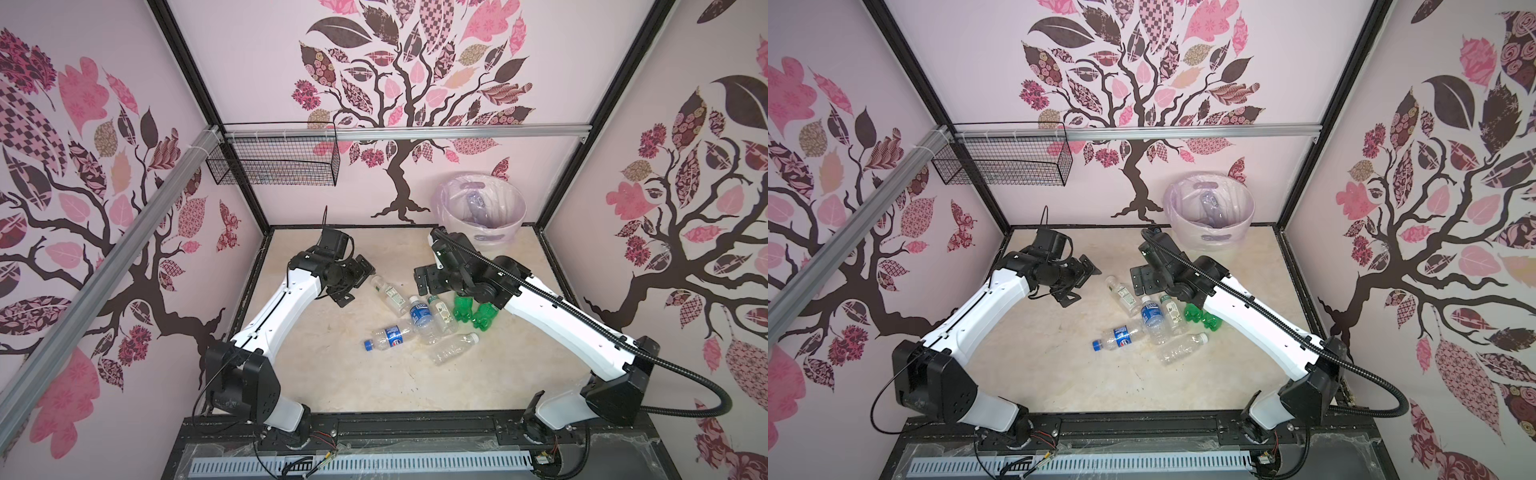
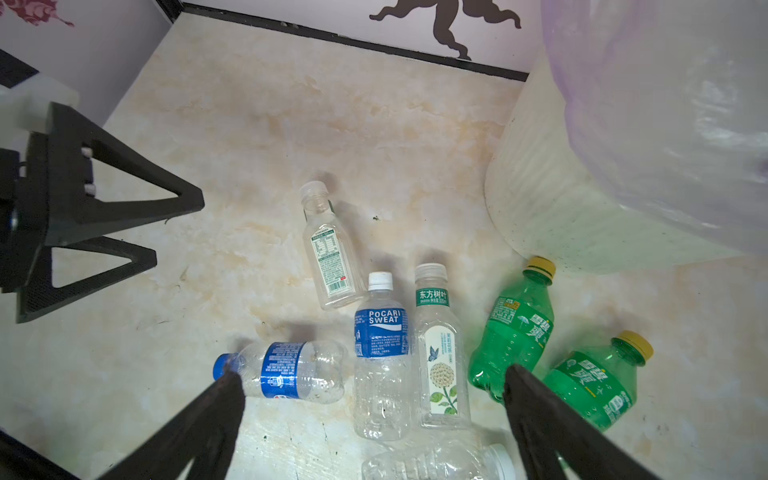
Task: Throw the plastic bottles in the bin
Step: 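Withdraw the right gripper from the bin while the left gripper lowers toward the bottles, then lower the left gripper onto the clear tea bottle with green label and close it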
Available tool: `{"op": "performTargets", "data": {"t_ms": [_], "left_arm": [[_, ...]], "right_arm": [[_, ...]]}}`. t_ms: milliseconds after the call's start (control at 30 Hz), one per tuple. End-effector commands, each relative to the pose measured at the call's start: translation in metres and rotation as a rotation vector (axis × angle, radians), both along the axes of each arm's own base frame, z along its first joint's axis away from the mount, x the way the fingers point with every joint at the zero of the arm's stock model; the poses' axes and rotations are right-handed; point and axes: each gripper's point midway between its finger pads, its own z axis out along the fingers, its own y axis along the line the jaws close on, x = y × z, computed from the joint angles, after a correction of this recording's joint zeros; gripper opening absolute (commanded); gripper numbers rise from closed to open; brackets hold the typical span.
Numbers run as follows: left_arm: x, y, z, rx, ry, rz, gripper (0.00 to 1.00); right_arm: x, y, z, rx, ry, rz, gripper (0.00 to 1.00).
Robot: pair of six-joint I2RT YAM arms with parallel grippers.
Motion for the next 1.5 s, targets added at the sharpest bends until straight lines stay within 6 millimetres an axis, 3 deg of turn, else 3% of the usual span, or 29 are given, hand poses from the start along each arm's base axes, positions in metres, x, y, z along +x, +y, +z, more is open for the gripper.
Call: {"op": "performTargets", "data": {"t_ms": [0, 367, 633, 967, 1467], "left_arm": [[0.001, -0.001, -0.022, 0.037, 0.050, -0.084, 0.97], [0.040, -0.016, -0.066, -0.020, -0.003, -0.122, 0.96], [0.064, -0.023, -0.103, -0.003, 0.050, -0.125, 0.88], [0.092, -0.035, -0.104, -0.028, -0.017, -0.150, 0.84], [0.113, -0.047, -0.144, -0.062, 0.024, -0.151, 0.67]], "right_arm": [[-0.007, -0.012, 0.009, -0.040, -0.025, -0.009, 1.00], [-0.017, -0.009, -0.020, -0.087, 0.026, -0.007, 0.99], [-0.014, -0.001, -0.041, -0.104, 0.030, 0.026, 1.00], [-0.019, 0.001, -0.057, -0.037, 0.083, -0.021, 1.00], [-0.004, 0.012, -0.052, -0.082, 0.072, -0.017, 0.99]]}}
